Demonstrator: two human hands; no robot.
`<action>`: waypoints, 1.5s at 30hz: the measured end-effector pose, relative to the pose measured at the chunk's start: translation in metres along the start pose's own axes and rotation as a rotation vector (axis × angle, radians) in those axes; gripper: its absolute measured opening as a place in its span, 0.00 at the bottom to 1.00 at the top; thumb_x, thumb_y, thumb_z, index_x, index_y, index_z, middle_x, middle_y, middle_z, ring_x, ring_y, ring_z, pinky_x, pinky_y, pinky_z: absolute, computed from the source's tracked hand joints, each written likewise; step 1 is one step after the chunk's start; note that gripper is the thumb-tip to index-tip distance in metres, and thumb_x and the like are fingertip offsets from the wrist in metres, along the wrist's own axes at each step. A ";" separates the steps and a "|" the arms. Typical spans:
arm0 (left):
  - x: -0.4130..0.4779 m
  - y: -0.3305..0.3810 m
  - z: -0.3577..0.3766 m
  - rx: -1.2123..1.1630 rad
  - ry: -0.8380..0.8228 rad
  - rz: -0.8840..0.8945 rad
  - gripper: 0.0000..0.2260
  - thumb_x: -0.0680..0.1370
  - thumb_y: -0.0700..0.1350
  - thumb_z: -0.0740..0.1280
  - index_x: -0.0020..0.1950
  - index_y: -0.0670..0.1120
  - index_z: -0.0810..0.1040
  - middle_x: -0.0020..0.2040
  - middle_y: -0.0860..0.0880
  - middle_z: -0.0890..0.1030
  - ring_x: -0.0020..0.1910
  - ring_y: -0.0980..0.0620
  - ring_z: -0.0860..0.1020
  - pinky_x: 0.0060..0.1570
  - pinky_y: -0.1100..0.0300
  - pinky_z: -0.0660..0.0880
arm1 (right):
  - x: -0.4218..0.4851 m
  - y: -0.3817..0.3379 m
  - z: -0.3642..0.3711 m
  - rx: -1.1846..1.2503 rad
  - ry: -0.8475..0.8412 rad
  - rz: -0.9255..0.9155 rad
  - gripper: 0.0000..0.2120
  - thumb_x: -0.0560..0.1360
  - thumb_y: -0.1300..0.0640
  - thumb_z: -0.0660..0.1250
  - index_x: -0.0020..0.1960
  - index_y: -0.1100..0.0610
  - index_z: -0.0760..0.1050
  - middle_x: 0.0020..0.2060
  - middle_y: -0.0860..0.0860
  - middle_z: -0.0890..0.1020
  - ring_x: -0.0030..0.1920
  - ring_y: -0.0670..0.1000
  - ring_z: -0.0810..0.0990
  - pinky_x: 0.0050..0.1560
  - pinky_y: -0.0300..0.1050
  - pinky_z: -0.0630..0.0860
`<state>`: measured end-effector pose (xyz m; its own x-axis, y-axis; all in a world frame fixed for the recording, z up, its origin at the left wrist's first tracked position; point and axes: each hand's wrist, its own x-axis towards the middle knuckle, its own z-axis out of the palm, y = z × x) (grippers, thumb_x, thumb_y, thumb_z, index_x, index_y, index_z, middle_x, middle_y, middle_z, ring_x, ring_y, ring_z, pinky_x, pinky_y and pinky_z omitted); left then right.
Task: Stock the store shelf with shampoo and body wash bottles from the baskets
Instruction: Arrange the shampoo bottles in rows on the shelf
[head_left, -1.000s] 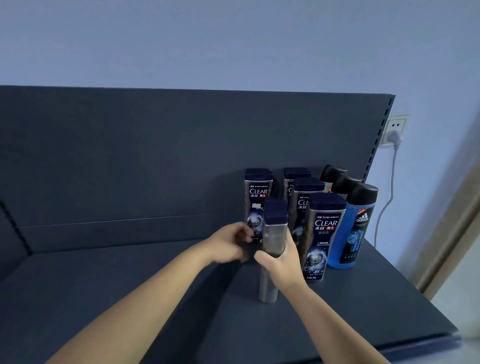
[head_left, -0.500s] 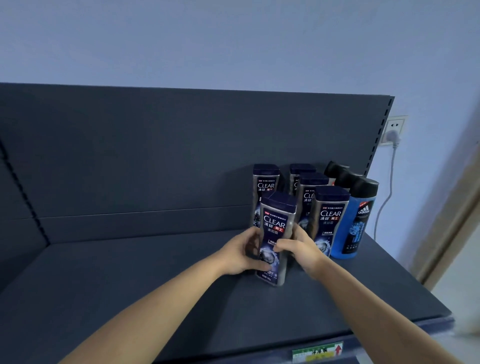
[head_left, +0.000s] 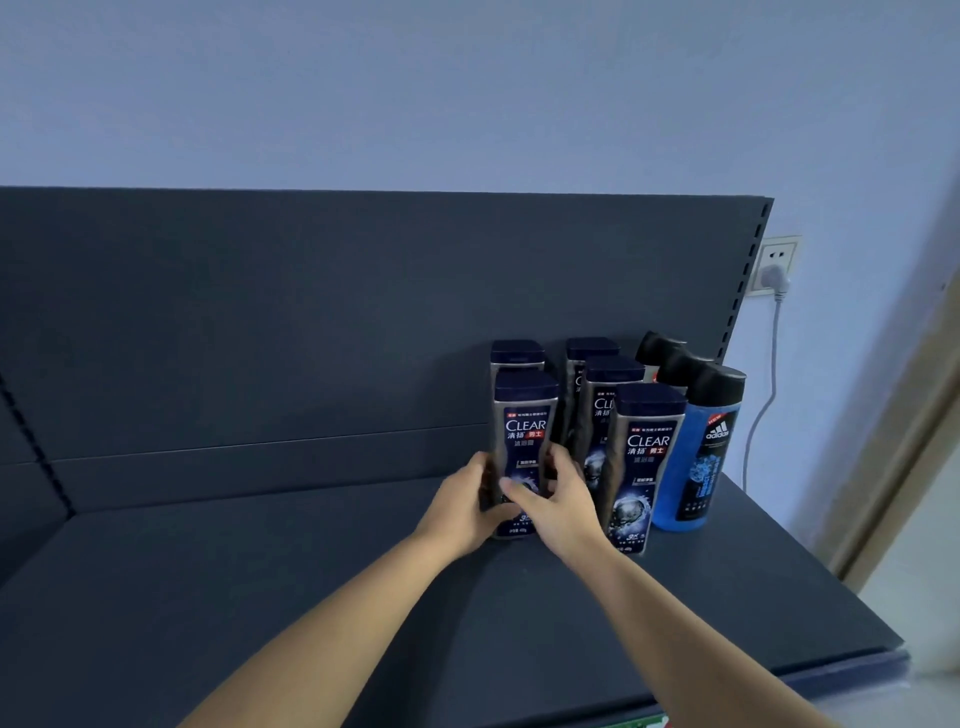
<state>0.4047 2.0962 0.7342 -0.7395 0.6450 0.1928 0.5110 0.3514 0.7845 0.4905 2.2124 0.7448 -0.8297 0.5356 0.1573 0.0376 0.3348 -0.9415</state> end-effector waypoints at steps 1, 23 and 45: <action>0.004 0.001 -0.001 0.006 -0.010 -0.006 0.20 0.74 0.46 0.74 0.63 0.49 0.71 0.57 0.54 0.80 0.55 0.56 0.79 0.57 0.59 0.77 | 0.001 0.000 0.004 -0.012 0.031 -0.025 0.24 0.69 0.49 0.74 0.62 0.47 0.70 0.55 0.44 0.80 0.55 0.44 0.79 0.56 0.42 0.76; 0.028 0.005 -0.001 0.018 0.008 -0.071 0.12 0.76 0.35 0.69 0.56 0.48 0.76 0.51 0.49 0.80 0.50 0.50 0.79 0.49 0.60 0.76 | 0.029 -0.004 0.026 -0.334 0.277 0.040 0.34 0.71 0.41 0.71 0.69 0.55 0.63 0.61 0.52 0.73 0.59 0.55 0.76 0.53 0.49 0.77; -0.187 0.057 -0.028 0.611 0.349 -0.358 0.36 0.74 0.67 0.60 0.76 0.47 0.63 0.75 0.50 0.66 0.73 0.48 0.65 0.69 0.53 0.65 | -0.095 -0.018 0.035 -0.185 -0.125 -0.095 0.38 0.77 0.50 0.67 0.77 0.56 0.48 0.76 0.51 0.52 0.75 0.53 0.56 0.68 0.46 0.65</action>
<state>0.5592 1.9765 0.7595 -0.9474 0.2075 0.2435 0.2916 0.8733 0.3902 0.5485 2.1281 0.7366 -0.8962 0.3989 0.1939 0.0481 0.5220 -0.8516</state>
